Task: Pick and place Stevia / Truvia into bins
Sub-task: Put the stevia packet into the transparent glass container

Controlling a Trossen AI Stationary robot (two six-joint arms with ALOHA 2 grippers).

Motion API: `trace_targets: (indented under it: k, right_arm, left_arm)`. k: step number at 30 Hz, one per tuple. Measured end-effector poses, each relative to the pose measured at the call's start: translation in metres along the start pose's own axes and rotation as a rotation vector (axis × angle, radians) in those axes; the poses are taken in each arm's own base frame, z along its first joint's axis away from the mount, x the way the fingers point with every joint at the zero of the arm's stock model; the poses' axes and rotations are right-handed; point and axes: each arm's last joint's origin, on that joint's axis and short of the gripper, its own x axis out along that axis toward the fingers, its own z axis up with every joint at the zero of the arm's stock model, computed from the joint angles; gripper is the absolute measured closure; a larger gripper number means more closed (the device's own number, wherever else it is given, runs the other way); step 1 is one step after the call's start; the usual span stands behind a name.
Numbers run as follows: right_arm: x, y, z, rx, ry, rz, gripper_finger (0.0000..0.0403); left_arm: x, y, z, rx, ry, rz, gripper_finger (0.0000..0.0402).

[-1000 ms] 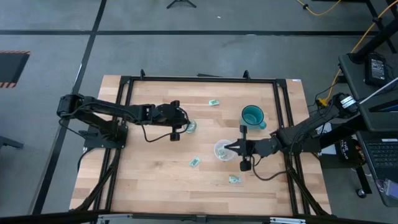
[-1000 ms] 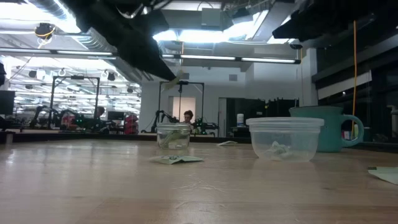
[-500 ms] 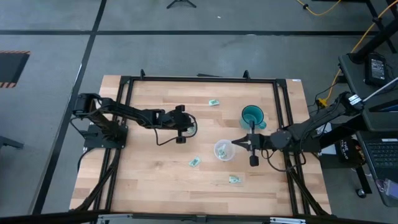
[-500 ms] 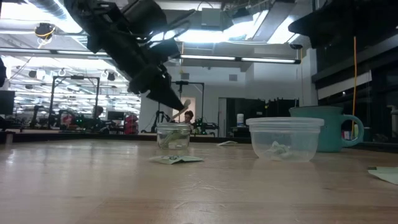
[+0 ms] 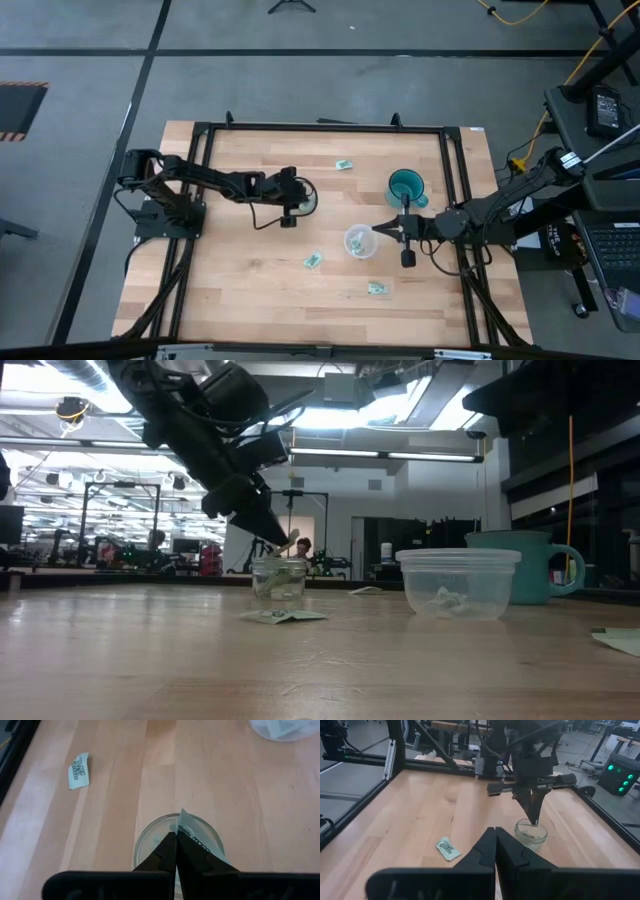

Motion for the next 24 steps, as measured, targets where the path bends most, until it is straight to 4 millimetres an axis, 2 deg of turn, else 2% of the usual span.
trace_targets:
  k: [15,24]
  right_arm:
    - [0.0001,0.0000,-0.0001,0.025,0.000,0.000,0.0389]
    - [0.0001,0.0000,-0.0001,0.025,0.000,0.000,0.0395]
  left_arm:
    - [-0.0001,-0.0006,0.0000,0.105,0.001,-0.003,0.0399]
    - [-0.0001,-0.0006,0.0002,0.090,-0.002,-0.002,0.0349]
